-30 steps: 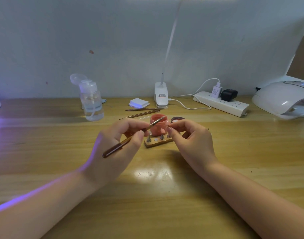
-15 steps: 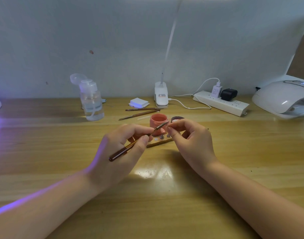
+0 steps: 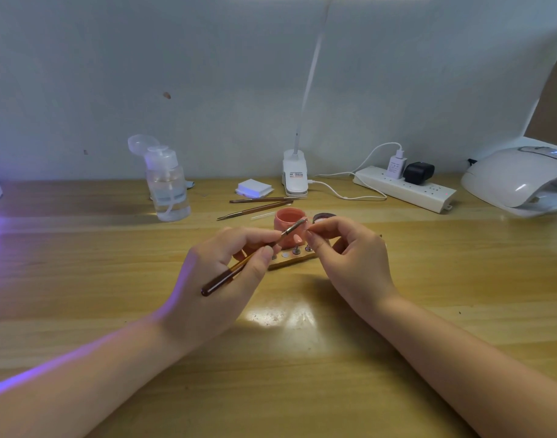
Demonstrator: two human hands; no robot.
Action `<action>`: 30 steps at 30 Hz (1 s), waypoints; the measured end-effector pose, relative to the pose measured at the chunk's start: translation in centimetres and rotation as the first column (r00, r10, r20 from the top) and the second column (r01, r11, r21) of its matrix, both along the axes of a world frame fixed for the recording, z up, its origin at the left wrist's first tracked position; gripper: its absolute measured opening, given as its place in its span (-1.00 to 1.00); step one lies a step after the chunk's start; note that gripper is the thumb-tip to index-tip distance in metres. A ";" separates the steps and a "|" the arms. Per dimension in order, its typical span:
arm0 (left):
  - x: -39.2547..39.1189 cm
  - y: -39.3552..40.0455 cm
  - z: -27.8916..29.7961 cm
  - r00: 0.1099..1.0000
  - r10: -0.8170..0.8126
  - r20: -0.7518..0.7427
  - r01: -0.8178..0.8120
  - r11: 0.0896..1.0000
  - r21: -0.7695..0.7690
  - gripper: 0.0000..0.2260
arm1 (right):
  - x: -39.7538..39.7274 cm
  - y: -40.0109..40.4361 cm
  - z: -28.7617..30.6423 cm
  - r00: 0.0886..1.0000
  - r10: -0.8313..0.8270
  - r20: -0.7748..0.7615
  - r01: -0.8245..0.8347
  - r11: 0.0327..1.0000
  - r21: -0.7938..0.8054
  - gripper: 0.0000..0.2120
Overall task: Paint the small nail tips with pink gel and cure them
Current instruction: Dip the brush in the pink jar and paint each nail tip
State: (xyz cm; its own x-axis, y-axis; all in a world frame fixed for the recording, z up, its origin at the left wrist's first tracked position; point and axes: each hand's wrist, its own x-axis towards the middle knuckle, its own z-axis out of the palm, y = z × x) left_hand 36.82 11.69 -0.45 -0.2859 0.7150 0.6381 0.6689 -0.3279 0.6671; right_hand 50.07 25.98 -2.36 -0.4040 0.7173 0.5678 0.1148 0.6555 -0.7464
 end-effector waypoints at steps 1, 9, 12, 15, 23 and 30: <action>0.0 -0.1 -0.1 1.000 -0.008 -0.010 0.008 1.000 -0.002 -0.81 | 0.0 0.0 0.0 1.000 -0.002 0.003 0.002 1.000 0.003 -0.90; 0.2 -0.1 0.1 0.999 0.005 0.047 -0.007 0.999 0.041 -0.84 | 0.0 0.0 0.0 1.000 0.003 -0.002 -0.003 1.000 -0.007 -0.89; 0.2 0.2 -0.1 0.997 0.001 0.083 0.000 1.000 -0.012 -0.85 | -0.1 0.0 0.0 1.000 0.009 -0.008 -0.009 1.000 -0.012 -0.86; 0.2 -0.1 -0.2 0.995 -0.036 0.096 0.036 0.999 0.001 -0.80 | 0.0 0.0 0.0 1.000 0.018 -0.010 -0.019 1.000 -0.025 -0.88; 0.0 0.5 -0.4 0.944 -0.063 0.322 0.063 0.998 0.011 -0.83 | 0.0 0.0 0.1 0.999 0.047 -0.008 -0.048 0.998 -0.043 -0.94; 0.0 0.4 -0.3 0.937 -0.095 0.335 0.077 0.995 0.065 -0.86 | 0.0 0.0 0.1 0.999 0.052 -0.005 -0.053 0.997 -0.054 -0.95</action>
State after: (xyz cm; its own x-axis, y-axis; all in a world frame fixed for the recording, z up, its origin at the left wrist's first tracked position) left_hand 36.82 12.05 -0.72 -0.4292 0.7157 0.5509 0.3754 -0.4134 0.8296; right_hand 50.09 25.94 -2.28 -0.4398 0.7246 0.5307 0.0784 0.6196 -0.7810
